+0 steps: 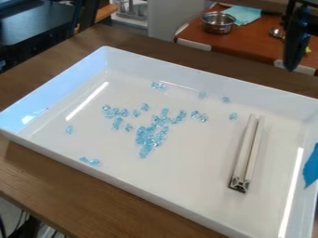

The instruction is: Sweep into pile

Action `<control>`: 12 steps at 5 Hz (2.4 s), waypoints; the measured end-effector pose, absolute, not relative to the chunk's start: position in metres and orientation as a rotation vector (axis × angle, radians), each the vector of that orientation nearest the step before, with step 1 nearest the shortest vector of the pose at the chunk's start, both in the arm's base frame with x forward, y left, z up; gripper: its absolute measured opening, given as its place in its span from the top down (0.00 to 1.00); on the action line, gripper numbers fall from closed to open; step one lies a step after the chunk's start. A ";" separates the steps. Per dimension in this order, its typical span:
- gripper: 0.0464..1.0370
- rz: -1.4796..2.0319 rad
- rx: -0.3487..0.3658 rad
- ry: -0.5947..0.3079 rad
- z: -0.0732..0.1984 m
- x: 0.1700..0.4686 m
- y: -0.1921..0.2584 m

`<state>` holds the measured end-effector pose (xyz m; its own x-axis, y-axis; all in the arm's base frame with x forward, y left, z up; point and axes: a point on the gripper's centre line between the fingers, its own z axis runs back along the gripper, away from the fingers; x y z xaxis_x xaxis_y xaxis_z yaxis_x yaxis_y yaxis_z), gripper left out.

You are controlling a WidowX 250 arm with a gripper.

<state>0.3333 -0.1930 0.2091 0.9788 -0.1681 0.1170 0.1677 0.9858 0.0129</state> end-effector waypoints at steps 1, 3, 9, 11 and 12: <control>0.04 -0.170 0.023 -0.068 0.190 0.333 -0.194; 0.04 -0.106 0.008 -0.038 0.154 0.340 -0.178; 0.04 0.016 0.029 -0.091 0.094 0.339 -0.146; 0.37 0.023 0.027 -0.072 0.086 0.339 -0.132; 0.65 0.025 0.028 -0.041 0.081 0.336 -0.117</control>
